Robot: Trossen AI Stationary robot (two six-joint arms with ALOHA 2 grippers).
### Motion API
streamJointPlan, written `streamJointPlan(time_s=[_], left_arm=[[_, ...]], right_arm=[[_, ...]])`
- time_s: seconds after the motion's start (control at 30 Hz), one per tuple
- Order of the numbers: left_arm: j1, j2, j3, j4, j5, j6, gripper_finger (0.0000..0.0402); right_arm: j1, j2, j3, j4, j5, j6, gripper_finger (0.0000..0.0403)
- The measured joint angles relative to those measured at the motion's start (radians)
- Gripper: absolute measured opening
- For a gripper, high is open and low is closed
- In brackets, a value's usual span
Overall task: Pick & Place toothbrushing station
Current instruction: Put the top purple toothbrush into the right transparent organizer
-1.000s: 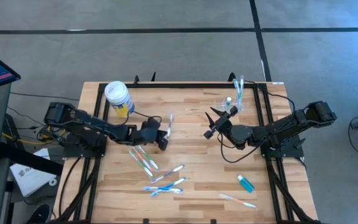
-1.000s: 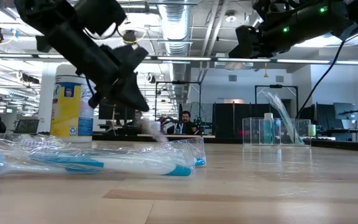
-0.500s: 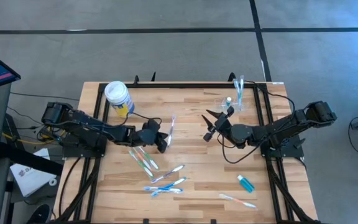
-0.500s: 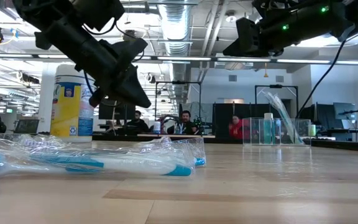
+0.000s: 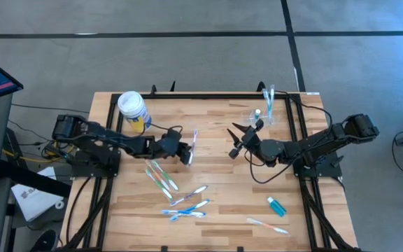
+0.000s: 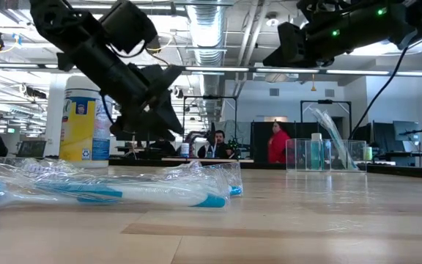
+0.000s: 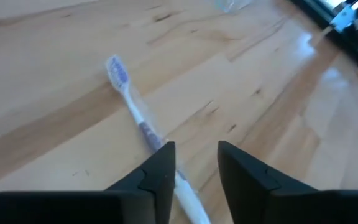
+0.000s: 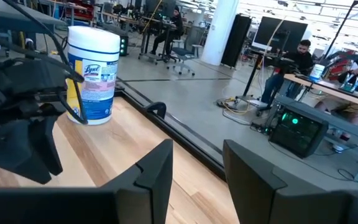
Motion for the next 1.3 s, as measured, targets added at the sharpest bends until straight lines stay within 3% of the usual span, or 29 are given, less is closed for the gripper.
streamJointPlan(time_s=[0.4,0.7,1.3], left_arm=[[0.08,0.112,0.042,0.071,0.057,0.031,0.016],[0.106,0.192,0.093,0.072,0.071,0.038,0.0161],[0.111,0.217,0.096,0.067,0.078,0.038,0.0159]], right_arm=[[-0.006,0.0,0.0,0.001,0.001,-0.001,0.0131],[-0.006,0.0,0.0,-0.007,0.001,-0.001,0.0131],[-0.006,0.0,0.0,-0.006,0.002,-0.002,0.0131]])
